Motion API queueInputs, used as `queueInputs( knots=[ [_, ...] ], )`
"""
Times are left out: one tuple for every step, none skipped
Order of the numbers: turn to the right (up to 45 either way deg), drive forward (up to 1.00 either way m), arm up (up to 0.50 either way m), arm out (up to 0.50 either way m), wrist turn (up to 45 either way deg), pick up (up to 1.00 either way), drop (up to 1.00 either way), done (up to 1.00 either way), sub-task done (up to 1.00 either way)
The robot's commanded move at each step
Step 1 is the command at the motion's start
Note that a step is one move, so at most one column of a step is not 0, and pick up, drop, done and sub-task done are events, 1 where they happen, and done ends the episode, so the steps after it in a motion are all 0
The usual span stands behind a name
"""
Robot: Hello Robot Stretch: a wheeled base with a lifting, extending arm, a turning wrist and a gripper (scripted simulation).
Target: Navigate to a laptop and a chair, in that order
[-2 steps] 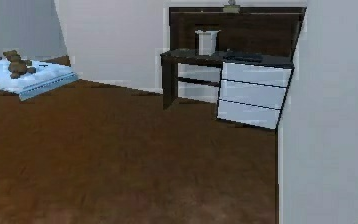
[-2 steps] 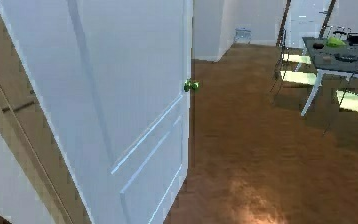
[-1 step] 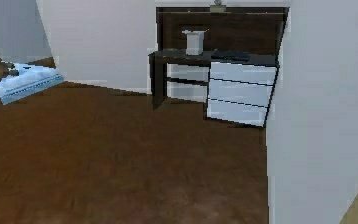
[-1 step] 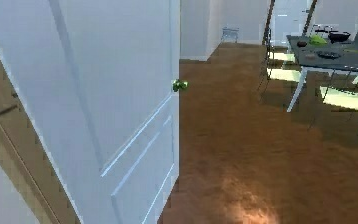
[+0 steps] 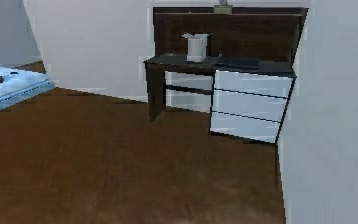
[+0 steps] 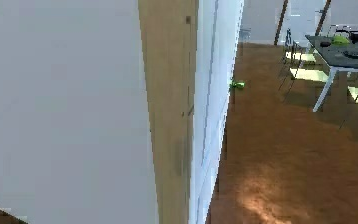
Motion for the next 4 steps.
queueInputs(
  knots=[
    [21.0, 0.0, 0.0, 0.0, 0.0, 0.0, 0.0, 0.0, 0.0],
    [0.0, 1.0, 0.0, 0.0, 0.0, 0.0, 0.0, 0.0, 0.0],
    [6.0, 0.0, 0.0, 0.0, 0.0, 0.0, 0.0, 0.0, 0.0],
    [0.0, 0.45, 0.0, 0.0, 0.0, 0.0, 0.0, 0.0, 0.0]
  ],
)
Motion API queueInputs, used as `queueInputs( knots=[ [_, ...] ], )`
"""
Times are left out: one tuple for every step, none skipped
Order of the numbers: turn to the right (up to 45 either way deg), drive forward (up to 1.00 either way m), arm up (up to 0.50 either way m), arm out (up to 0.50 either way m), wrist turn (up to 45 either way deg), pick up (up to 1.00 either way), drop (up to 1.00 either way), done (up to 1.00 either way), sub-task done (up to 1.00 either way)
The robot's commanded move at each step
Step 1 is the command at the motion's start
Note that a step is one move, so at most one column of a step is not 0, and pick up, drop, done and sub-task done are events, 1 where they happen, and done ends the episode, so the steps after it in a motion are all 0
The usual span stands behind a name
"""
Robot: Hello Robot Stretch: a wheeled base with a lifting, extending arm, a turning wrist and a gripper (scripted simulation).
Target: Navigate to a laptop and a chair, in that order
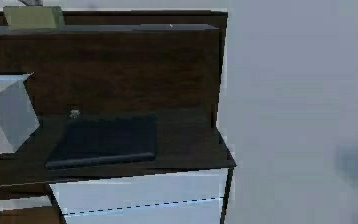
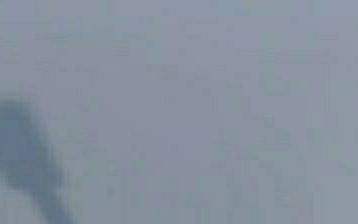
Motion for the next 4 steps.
queueInputs(
  knots=[
    [-21.0, 0.0, 0.0, 0.0, 0.0, 0.0, 0.0, 0.0, 0.0],
    [0.0, 0.0, 0.0, 0.0, 0.0, 0.0, 0.0, 0.0, 1.0],
    [-45.0, 0.0, 0.0, 0.0, 0.0, 0.0, 0.0, 0.0, 0.0],
    [-30.0, 0.0, 0.0, 0.0, 0.0, 0.0, 0.0, 0.0, 0.0]
  ],
)
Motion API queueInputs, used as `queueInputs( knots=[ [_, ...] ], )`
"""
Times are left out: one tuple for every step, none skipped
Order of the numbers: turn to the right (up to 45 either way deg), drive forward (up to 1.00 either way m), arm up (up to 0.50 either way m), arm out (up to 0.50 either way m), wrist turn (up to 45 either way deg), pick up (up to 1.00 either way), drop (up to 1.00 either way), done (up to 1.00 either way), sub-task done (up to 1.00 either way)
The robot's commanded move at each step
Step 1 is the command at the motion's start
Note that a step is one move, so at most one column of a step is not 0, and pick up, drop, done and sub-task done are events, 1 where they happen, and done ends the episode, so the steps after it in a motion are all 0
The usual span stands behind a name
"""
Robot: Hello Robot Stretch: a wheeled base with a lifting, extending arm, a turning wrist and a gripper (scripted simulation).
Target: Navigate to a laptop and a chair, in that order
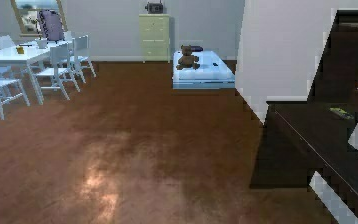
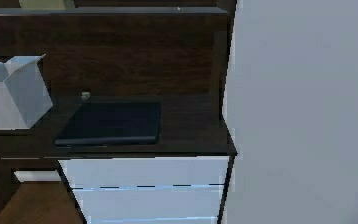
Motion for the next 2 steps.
queueInputs(
  knots=[
    [0.0, 0.2, 0.0, 0.0, 0.0, 0.0, 0.0, 0.0, 0.0],
    [-42.0, 0.0, 0.0, 0.0, 0.0, 0.0, 0.0, 0.0, 0.0]
  ],
)
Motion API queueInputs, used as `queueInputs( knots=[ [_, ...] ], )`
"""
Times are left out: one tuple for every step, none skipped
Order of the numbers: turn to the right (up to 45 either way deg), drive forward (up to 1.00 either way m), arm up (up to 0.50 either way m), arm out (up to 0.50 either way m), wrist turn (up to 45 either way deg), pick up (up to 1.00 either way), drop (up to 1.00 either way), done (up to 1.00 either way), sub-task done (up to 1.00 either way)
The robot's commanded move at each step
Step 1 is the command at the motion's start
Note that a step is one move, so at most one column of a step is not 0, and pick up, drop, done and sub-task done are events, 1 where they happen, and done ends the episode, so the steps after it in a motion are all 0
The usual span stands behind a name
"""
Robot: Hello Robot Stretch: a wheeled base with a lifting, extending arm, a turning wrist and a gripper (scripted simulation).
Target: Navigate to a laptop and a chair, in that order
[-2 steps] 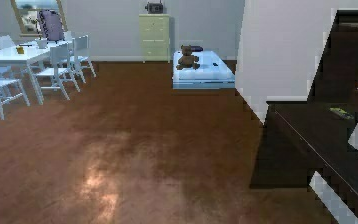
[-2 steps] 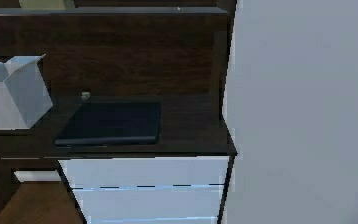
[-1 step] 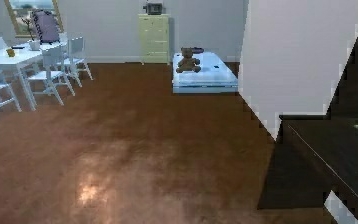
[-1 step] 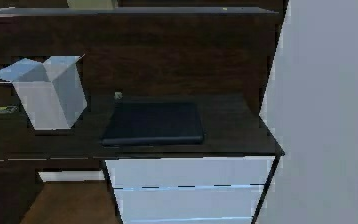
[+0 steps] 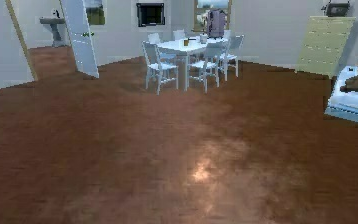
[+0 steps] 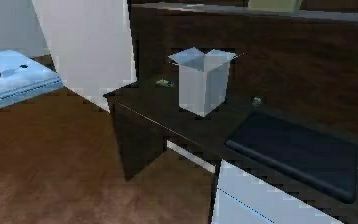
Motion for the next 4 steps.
queueInputs(
  knots=[
    [0.0, 1.0, 0.0, 0.0, 0.0, 0.0, 0.0, 0.0, 0.0],
    [0.0, 1.0, 0.0, 0.0, 0.0, 0.0, 0.0, 0.0, 0.0],
    [-6.0, 0.0, 0.0, 0.0, 0.0, 0.0, 0.0, 0.0, 0.0],
    [0.0, 0.5, 0.0, 0.0, 0.0, 0.0, 0.0, 0.0, 0.0]
  ],
)
